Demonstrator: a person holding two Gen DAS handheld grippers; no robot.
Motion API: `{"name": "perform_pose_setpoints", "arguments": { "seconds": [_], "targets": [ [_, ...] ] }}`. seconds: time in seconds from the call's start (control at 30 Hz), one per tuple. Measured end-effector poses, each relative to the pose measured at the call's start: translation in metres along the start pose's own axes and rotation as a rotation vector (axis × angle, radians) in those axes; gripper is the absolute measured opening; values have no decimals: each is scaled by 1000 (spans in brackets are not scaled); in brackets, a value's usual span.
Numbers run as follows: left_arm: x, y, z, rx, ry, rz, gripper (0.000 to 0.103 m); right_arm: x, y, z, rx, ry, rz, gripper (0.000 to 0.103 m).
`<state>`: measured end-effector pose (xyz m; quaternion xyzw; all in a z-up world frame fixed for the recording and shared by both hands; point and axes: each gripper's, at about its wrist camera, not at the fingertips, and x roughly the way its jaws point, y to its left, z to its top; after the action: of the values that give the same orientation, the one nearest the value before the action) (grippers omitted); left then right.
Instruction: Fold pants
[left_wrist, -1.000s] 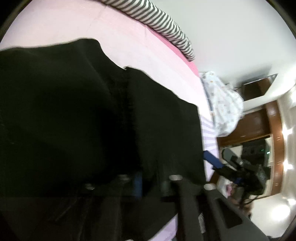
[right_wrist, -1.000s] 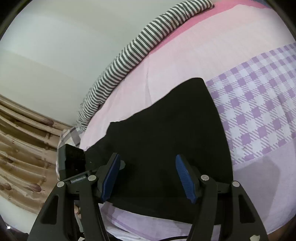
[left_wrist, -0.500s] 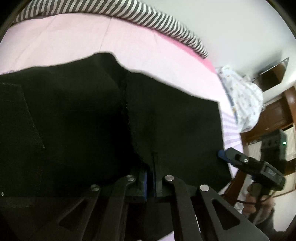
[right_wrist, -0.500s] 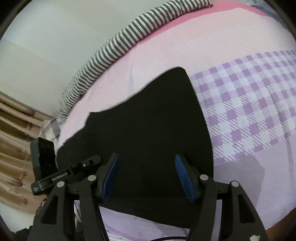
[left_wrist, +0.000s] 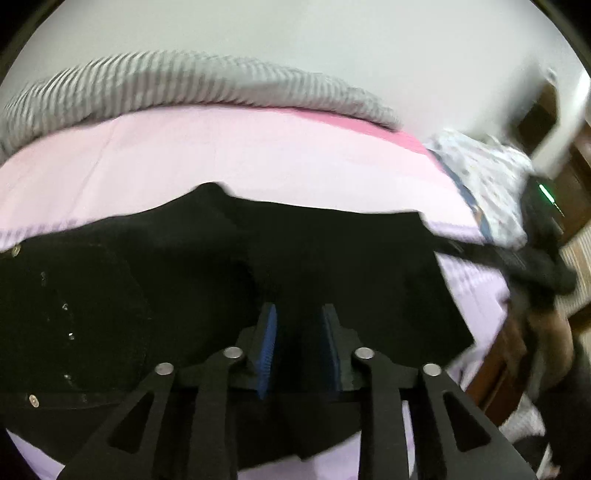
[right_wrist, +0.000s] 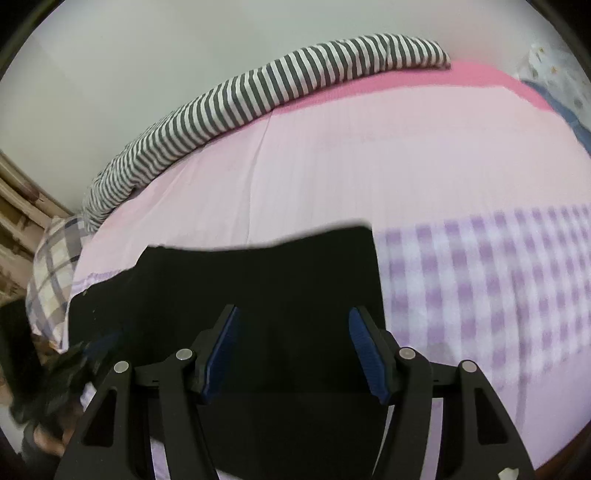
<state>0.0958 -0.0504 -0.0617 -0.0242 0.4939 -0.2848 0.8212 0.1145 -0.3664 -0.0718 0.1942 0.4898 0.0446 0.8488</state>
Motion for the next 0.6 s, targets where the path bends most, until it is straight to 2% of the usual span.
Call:
{"name": "perform_pose_setpoints", "arguments": {
  "seconds": [0.07,0.13,0.23,0.37,0.6],
  "targets": [
    [1,-12,-7,45,19,-44,40,8,-3,11,-16,-3,-36,60],
    [5,-22,-15,74,43,-65,43,17,-6,18,-28,11,-56,60],
    [16,-32,-26,102,110,-95,44,24,-8,18,-41,27,-85,60],
    [34,-33,-35,86,202,-128,43,19,-11,6,-28,50,-65,60],
    [29,-27,-36,29,179,-131,44,1,-7,-46,-38,88,-47,60]
  ]
}}
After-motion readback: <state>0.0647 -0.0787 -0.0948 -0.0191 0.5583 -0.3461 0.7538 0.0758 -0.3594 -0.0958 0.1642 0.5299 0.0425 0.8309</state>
